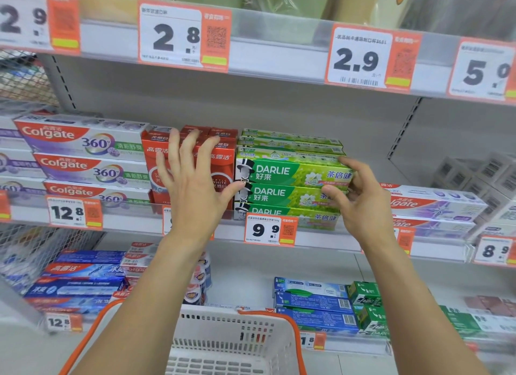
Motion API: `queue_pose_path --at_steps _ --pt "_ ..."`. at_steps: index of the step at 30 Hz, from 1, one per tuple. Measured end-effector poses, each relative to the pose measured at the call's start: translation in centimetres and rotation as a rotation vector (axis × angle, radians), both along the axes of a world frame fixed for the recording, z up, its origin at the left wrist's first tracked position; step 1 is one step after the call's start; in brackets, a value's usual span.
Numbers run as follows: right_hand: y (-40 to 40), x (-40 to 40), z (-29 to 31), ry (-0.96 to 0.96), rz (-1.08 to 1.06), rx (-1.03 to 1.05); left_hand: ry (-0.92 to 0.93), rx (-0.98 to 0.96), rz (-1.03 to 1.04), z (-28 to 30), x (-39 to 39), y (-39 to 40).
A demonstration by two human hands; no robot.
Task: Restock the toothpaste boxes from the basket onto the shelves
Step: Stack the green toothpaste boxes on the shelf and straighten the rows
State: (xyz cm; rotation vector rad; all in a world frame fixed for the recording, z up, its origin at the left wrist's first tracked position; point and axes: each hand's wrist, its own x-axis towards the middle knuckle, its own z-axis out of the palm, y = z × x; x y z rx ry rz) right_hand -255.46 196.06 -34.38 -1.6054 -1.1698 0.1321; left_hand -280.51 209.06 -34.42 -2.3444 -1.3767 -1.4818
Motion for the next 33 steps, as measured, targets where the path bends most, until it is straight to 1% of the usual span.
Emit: queue_pose_path --at_steps 5,18,27,28,30,33 --pt "-0.4 -0.3 0.2 -0.042 -0.023 -0.008 0.005 0.002 -0.004 0.0 0.0 0.0" --pt "-0.3 -0.5 0.4 -0.076 -0.023 -0.021 0.001 0.008 0.012 0.0 0.1 0.0" --pt "-0.8 0.0 0.9 -0.044 0.034 -0.043 0.003 -0.002 0.011 0.1 0.0 -0.2" --pt "-1.0 -0.1 1.2 -0.063 0.039 -0.067 0.005 -0.004 0.008 0.1 0.0 -0.2" --pt "-1.2 -0.3 2.1 -0.180 -0.012 -0.076 0.006 -0.004 0.001 0.2 -0.1 -0.1" --pt "-0.1 -1.9 4.8 -0.405 -0.073 0.020 0.007 -0.003 -0.003 0.1 -0.2 -0.1"
